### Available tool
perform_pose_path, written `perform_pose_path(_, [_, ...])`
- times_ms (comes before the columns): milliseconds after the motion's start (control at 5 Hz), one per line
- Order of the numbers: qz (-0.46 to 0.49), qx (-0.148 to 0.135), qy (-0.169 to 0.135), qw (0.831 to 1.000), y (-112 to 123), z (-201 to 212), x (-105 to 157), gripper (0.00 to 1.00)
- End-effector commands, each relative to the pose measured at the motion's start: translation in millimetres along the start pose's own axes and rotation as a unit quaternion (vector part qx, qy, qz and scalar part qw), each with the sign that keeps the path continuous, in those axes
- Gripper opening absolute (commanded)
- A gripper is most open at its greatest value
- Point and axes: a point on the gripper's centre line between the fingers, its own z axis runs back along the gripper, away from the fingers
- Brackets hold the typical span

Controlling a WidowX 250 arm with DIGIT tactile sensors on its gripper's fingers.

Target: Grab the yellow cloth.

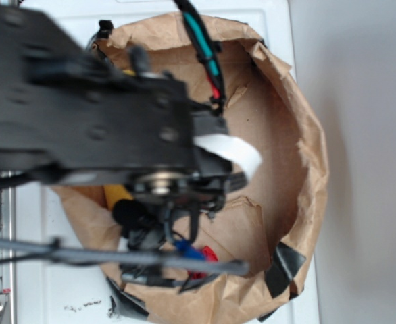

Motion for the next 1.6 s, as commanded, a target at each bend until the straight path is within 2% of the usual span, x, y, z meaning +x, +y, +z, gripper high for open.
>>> perform_pose_path(0, [0.001, 0.01, -0.029, 1.0, 1.0, 14.4, 7.5, 1.0])
perform_pose_path(400, [0.001, 0.01, -0.029, 1.0, 1.0, 14.4, 7.5, 1.0])
perform_pose_path(600, [-0.001, 0.015, -0.027, 1.0, 18.8, 6.2, -0.1, 1.0])
perform_pose_path(800, [0.013, -0.009, -0.05, 0.999, 32.1, 18.9, 0.0, 1.0])
perform_pose_path(1000, [0.023, -0.056, -0.051, 0.997, 39.3, 57.3, -0.9, 1.0])
perform_pose_path(1200, [0.033, -0.07, -0.053, 0.996, 46.0, 71.9, 4.5, 1.0])
perform_pose_path(1400, [0.026, -0.033, -0.062, 0.997, 41.5, 38.8, 1.0, 1.0])
